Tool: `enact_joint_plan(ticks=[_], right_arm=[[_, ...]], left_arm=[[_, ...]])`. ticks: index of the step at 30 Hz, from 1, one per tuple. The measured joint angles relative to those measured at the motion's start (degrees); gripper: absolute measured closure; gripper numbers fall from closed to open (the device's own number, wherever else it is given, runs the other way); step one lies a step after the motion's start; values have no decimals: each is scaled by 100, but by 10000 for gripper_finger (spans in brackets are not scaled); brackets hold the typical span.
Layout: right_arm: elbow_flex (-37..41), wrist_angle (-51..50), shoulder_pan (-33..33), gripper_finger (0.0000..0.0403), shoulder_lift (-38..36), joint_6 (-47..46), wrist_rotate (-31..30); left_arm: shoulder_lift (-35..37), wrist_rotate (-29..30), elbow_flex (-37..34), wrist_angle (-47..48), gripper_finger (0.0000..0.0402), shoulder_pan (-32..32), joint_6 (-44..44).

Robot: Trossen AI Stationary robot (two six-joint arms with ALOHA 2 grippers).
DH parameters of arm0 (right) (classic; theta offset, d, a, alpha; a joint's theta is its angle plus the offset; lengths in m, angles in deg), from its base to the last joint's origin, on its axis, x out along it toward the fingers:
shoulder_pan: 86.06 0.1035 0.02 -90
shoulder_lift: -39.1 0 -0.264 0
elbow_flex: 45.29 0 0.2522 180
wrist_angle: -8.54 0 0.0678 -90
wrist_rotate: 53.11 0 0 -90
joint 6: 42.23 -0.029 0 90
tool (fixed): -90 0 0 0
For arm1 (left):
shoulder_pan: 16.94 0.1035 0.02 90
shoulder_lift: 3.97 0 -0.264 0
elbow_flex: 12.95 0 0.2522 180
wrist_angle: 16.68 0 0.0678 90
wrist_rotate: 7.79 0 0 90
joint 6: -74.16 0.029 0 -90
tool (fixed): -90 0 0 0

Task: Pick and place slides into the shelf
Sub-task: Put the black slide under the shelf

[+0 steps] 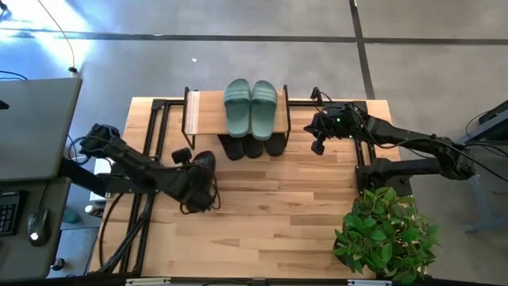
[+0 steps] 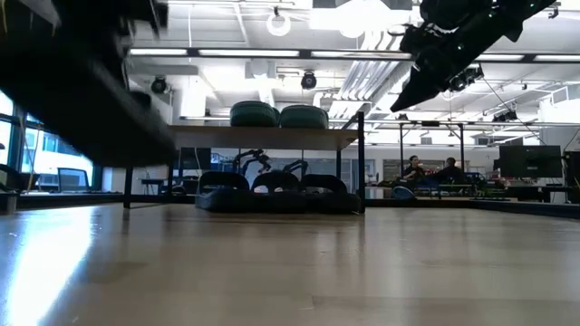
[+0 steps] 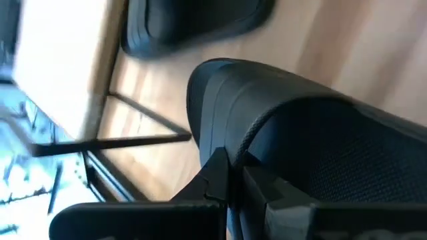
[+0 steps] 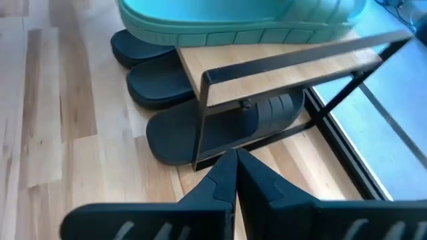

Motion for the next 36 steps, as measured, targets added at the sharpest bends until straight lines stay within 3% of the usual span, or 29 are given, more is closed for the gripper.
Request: enact_joint_plan(ticks=[7, 16, 20, 30, 36], right_arm=[[0, -2, 2, 402, 0, -119, -154], [0, -103, 0, 402, 0, -74, -234], [0, -255, 2, 402, 0, -70, -232], [0, -350, 0, 402, 0, -54, -228], [-2, -352, 2, 402, 0, 51, -241]], left_arm=[[-25, 249, -1144, -1480, 401, 620, 461], [-21, 310, -1519, -2960, 401, 1571, 2296], [-73, 250, -1526, -3163, 401, 1981, 2844], [-175, 209, -1531, -3298, 401, 2927, 3255], [-334, 213, -1518, -3323, 401, 3137, 3487]])
